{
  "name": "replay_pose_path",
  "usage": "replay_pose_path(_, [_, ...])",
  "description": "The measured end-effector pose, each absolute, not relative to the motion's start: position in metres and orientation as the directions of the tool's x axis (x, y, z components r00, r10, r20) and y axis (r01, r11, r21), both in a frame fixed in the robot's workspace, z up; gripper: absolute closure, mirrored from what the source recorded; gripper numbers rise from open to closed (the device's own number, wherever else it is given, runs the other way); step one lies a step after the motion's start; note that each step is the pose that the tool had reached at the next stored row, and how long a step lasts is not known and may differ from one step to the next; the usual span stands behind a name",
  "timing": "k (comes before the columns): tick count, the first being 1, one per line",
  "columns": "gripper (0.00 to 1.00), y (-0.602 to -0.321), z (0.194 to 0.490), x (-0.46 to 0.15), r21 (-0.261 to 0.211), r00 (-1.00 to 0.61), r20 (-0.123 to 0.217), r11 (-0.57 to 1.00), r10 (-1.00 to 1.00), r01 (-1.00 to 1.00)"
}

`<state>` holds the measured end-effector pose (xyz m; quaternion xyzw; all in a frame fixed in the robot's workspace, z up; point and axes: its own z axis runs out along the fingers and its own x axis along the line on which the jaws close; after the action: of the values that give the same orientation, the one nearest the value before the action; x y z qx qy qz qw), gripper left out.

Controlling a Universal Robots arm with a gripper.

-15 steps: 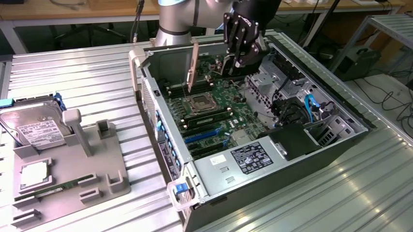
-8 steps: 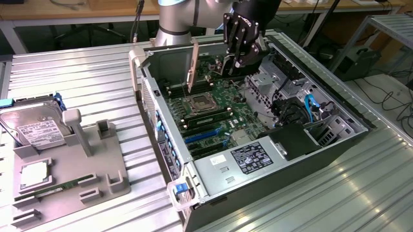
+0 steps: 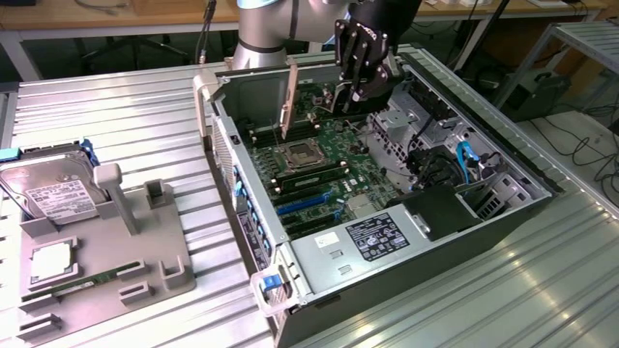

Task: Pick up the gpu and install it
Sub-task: 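Insert the gpu into the slot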

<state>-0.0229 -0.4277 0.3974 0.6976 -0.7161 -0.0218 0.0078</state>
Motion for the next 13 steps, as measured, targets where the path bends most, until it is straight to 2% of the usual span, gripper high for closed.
replay_pose_path(13, [0.73, -0.427, 0.387, -0.023, 0.039, 0.066, -0.022, -0.067, -0.998, -0.997])
